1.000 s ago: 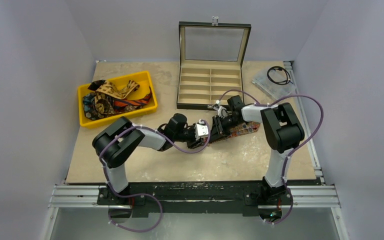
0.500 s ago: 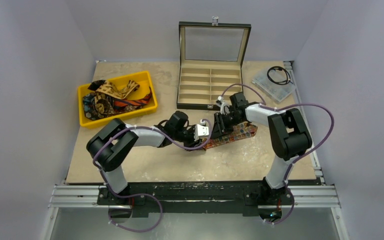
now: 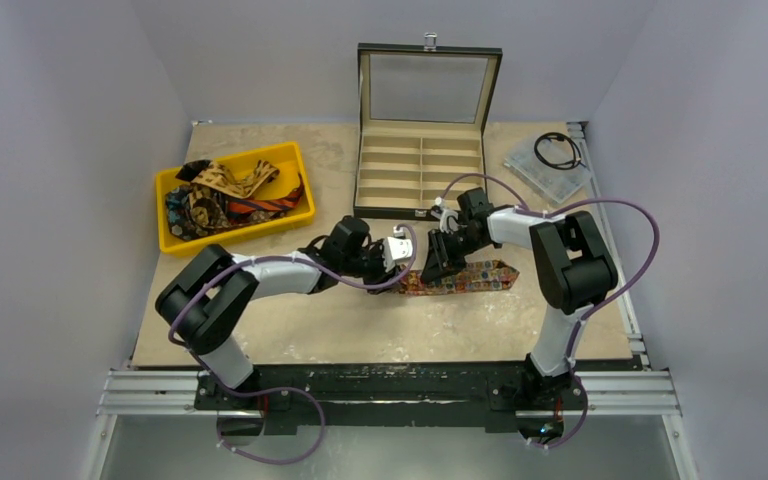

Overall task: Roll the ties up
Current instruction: Roll the tie at the center of the board.

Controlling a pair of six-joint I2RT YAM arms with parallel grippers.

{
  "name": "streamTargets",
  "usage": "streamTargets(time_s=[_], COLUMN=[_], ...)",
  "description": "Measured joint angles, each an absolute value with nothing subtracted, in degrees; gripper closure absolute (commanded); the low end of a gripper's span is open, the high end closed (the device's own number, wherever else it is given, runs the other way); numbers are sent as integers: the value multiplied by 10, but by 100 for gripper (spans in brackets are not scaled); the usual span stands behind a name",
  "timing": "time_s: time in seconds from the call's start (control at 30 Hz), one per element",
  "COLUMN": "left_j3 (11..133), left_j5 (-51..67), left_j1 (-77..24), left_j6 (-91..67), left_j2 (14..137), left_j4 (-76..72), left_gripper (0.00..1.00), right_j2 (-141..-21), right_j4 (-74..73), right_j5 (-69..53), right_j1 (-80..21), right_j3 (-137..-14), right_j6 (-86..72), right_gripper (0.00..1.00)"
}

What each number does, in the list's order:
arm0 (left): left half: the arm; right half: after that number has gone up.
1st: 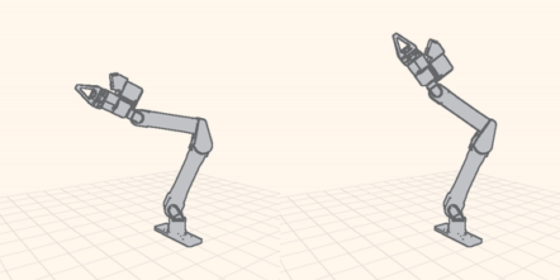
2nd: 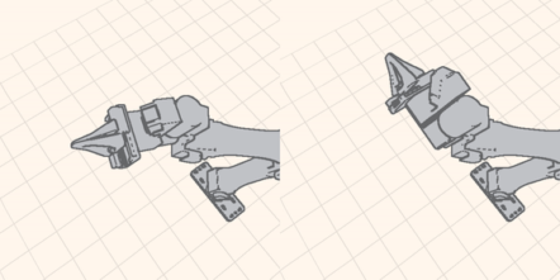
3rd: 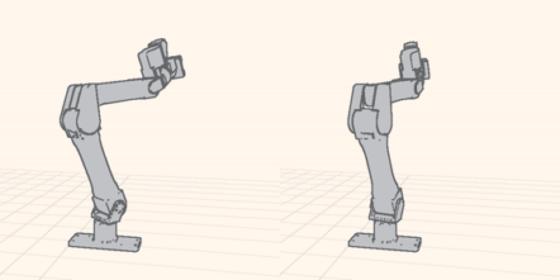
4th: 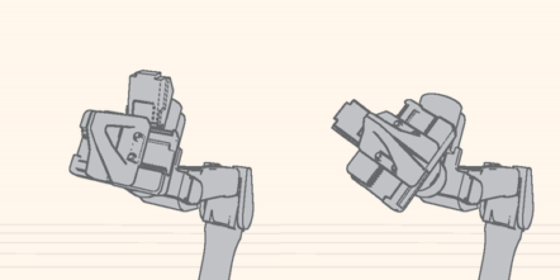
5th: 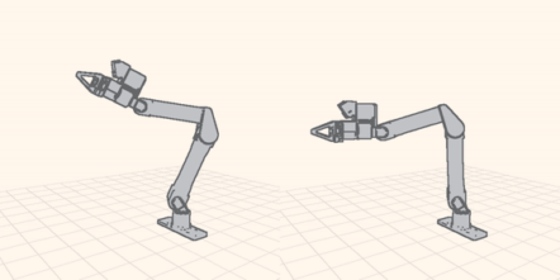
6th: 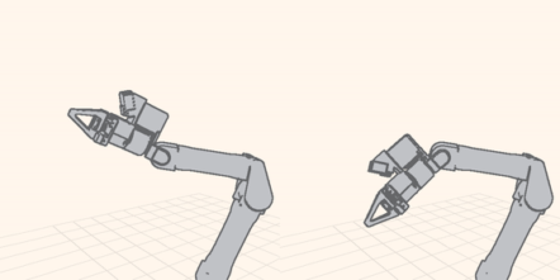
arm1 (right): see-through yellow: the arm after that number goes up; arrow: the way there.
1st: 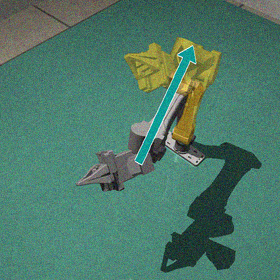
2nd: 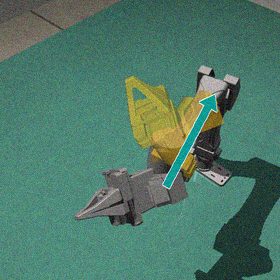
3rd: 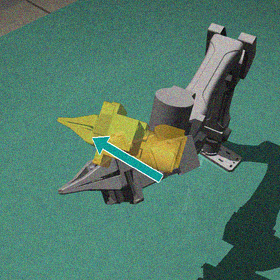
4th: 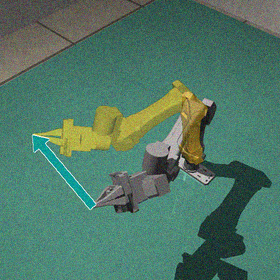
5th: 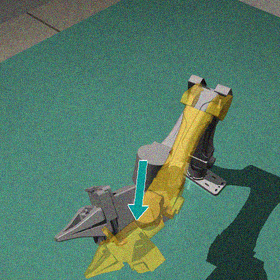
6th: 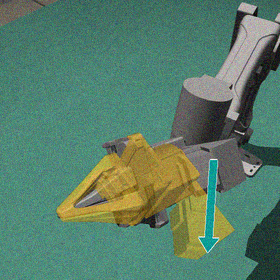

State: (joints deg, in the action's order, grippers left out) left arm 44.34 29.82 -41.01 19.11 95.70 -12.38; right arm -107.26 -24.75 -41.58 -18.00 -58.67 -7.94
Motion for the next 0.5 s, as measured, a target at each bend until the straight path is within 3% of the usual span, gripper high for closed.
streamTargets(time_s=[0.17, 0.27, 0.33, 0.43, 0.5], left_j3=[444, 449, 465, 487, 492], left_j5=[281, 265, 256, 242, 237], left_j1=[-415, -423, -425, -432, -434], left_j6=[195, 209, 220, 223, 227], left_j2=[959, 981, 990, 1003, 1005], left_j4=[-112, -93, -80, -65, -62], left_gripper=[89, 89, 89, 88, 88], right_j2=[-1073, -1073, -1073, -1066, -1050], right_j4=[-249, -253, -258, -262, -259], right_j5=[-416, -413, -412, -426, -429], right_j1=[-180, -180, -180, -180, -181], right_j3=[-588, -595, -599, -604, -603], right_j6=[-81, -78, -76, -76, -80], right_gripper=[75, 70, 62, 39, 35])
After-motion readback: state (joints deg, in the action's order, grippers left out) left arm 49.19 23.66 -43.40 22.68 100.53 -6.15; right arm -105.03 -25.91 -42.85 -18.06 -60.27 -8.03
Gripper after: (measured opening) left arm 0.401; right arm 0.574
